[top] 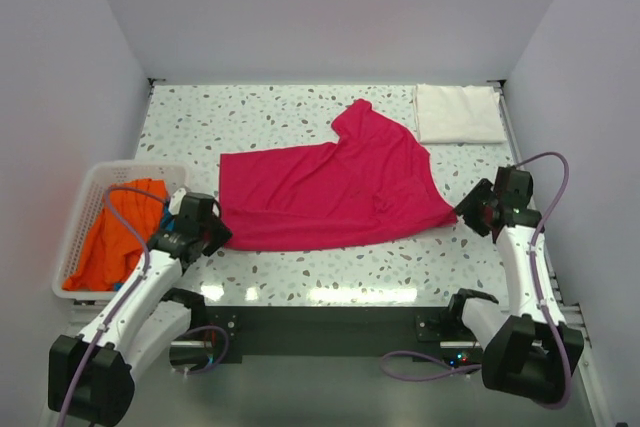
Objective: Fold and stack the t-shirts
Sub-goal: Fold the tshirt
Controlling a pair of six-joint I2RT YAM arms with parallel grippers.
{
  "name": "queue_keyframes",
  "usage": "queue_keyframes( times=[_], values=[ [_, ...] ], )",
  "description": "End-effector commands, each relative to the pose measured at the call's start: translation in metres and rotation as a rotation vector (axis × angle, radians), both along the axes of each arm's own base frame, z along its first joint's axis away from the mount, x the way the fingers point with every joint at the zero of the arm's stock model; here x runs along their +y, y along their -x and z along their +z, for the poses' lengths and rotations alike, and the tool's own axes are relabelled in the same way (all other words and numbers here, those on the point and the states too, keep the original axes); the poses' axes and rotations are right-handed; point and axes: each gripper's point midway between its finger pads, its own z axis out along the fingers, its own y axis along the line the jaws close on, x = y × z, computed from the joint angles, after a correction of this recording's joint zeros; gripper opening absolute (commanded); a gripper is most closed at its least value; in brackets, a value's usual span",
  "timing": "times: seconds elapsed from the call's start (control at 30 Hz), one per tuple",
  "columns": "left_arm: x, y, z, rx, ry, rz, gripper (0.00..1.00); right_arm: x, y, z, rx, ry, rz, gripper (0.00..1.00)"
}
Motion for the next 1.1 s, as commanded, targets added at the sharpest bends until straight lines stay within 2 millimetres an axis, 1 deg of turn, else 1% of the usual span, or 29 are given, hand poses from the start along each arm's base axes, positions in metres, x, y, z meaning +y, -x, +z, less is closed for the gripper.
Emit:
queue_keyframes(
  times=[0.0,0.03,0.07,0.13,0.2,0.27,0.33,0.37,0.4,0.43,0.47,0.5,0.53,0.57,0.6,0.63,0.67,0.7,0.73,0.77,0.8,0.83,0.87,0.9,0.93,0.97,1.0,1.03,1.07],
  values=[
    [-0.008,0.007,0.01,0.018,0.045,0.0,0.43,-0.012,0.011,0.004,0.012,0.047,-0.062,0.5],
    [-0.005,0.008,0.013,0.023,0.032,0.002,0.6,-0.015,0.011,0.006,0.005,0.071,-0.064,0.56],
    [-0.004,0.006,0.02,0.006,0.025,-0.002,0.64,-0.014,0.005,0.01,-0.021,0.068,-0.05,0.64],
    [-0.002,-0.006,0.04,-0.05,0.006,-0.004,0.66,-0.017,0.0,0.012,-0.027,0.088,-0.029,0.66],
    [-0.001,-0.019,0.057,-0.101,-0.014,-0.01,0.65,0.001,-0.018,0.021,-0.101,0.022,0.071,0.66],
    [-0.002,-0.033,0.061,-0.114,-0.032,-0.023,0.63,0.01,-0.034,0.021,-0.13,-0.018,0.119,0.66],
    [-0.01,-0.057,0.079,-0.178,-0.024,-0.048,0.61,0.023,-0.045,0.022,-0.131,-0.015,0.168,0.66],
    [-0.012,-0.067,0.074,-0.157,-0.032,-0.054,0.61,0.026,-0.059,0.026,-0.134,-0.003,0.184,0.66],
    [-0.013,-0.082,0.086,-0.191,-0.041,-0.048,0.6,0.034,-0.068,0.029,-0.138,0.021,0.207,0.64],
    [-0.013,-0.099,0.081,-0.183,-0.07,-0.051,0.6,0.04,-0.078,0.031,-0.148,0.025,0.22,0.64],
    [-0.012,-0.11,0.083,-0.188,-0.094,-0.052,0.58,0.046,-0.102,0.039,-0.185,0.03,0.24,0.64],
    [-0.008,-0.129,0.1,-0.224,-0.128,-0.025,0.56,0.059,-0.114,0.038,-0.183,0.03,0.284,0.63],
    [-0.006,-0.142,0.086,-0.175,-0.171,-0.031,0.54,0.061,-0.138,0.062,-0.233,0.065,0.301,0.63],
    [-0.004,-0.153,0.086,-0.174,-0.202,-0.034,0.53,0.069,-0.151,0.065,-0.237,0.076,0.333,0.62],
    [0.001,-0.173,0.103,-0.209,-0.243,-0.006,0.5,0.075,-0.166,0.046,-0.189,0.078,0.36,0.6],
    [0.004,-0.182,0.088,-0.158,-0.287,-0.013,0.48,0.073,-0.18,0.048,-0.196,0.107,0.369,0.6],
    [0.007,-0.192,0.087,-0.154,-0.317,-0.015,0.46,0.072,-0.203,0.064,-0.234,0.124,0.367,0.59],
    [0.011,-0.208,0.097,-0.176,-0.348,0.0,0.43,0.072,-0.217,0.049,-0.203,0.136,0.39,0.58],
    [0.018,-0.215,0.078,-0.113,-0.379,-0.004,0.41,0.073,-0.238,0.065,-0.245,0.15,0.393,0.55],
    [0.019,-0.228,0.083,-0.123,-0.387,0.0,0.39,0.072,-0.248,0.063,-0.238,0.151,0.394,0.55],
    [0.022,-0.234,0.078,-0.107,-0.396,0.002,0.38,0.073,-0.259,0.046,-0.205,0.151,0.406,0.54],
    [0.03,-0.238,0.059,-0.055,-0.409,0.006,0.37,0.074,-0.275,0.061,-0.244,0.167,0.415,0.52],
    [0.032,-0.247,0.06,-0.06,-0.405,0.009,0.37,0.075,-0.281,0.06,-0.245,0.169,0.422,0.52],
    [0.031,-0.252,0.054,-0.047,-0.39,-0.001,0.36,0.075,-0.288,0.057,-0.243,0.171,0.424,0.52],
    [0.037,-0.253,0.035,0.004,-0.387,0.002,0.36,0.075,-0.299,0.056,-0.251,0.181,0.432,0.52],
    [0.036,-0.259,0.035,0.005,-0.382,0.004,0.36,0.075,-0.304,0.052,-0.246,0.182,0.435,0.52],
    [0.036,-0.262,0.03,0.014,-0.378,0.003,0.36,0.074,-0.308,0.05,-0.245,0.186,0.442,0.51],
    [0.037,-0.263,0.017,0.043,-0.38,-0.002,0.36,0.074,-0.317,0.046,-0.246,0.2,0.452,0.51],
    [0.037,-0.268,0.017,0.038,-0.379,0.002,0.36,0.073,-0.32,0.044,-0.241,0.208,0.454,0.51]
  ],
)
